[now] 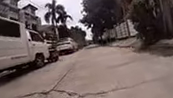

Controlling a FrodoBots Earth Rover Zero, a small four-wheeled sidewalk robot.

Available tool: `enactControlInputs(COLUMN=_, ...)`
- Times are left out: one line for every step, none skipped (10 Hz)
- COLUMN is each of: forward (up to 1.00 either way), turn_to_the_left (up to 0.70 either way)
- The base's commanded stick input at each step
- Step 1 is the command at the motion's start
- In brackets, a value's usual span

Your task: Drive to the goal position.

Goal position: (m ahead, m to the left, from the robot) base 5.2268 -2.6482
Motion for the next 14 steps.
enactControlInputs(forward=0.7, turn_to_the_left=0.0)
enactControlInputs(forward=0.7, turn_to_the_left=0.0)
enactControlInputs(forward=0.7, turn_to_the_left=0.0)
enactControlInputs(forward=0.7, turn_to_the_left=0.0)
enactControlInputs(forward=0.7, turn_to_the_left=0.0)
enactControlInputs(forward=0.7, turn_to_the_left=0.0)
enactControlInputs(forward=0.7, turn_to_the_left=0.0)
enactControlInputs(forward=0.7, turn_to_the_left=0.0)
enactControlInputs(forward=0.7, turn_to_the_left=0.0)
enactControlInputs(forward=0.7, turn_to_the_left=0.0)
enactControlInputs(forward=0.7, turn_to_the_left=0.0)
enactControlInputs(forward=0.7, turn_to_the_left=0.0)
enactControlInputs(forward=0.7, turn_to_the_left=0.0)
enactControlInputs(forward=0.7, turn_to_the_left=0.0)
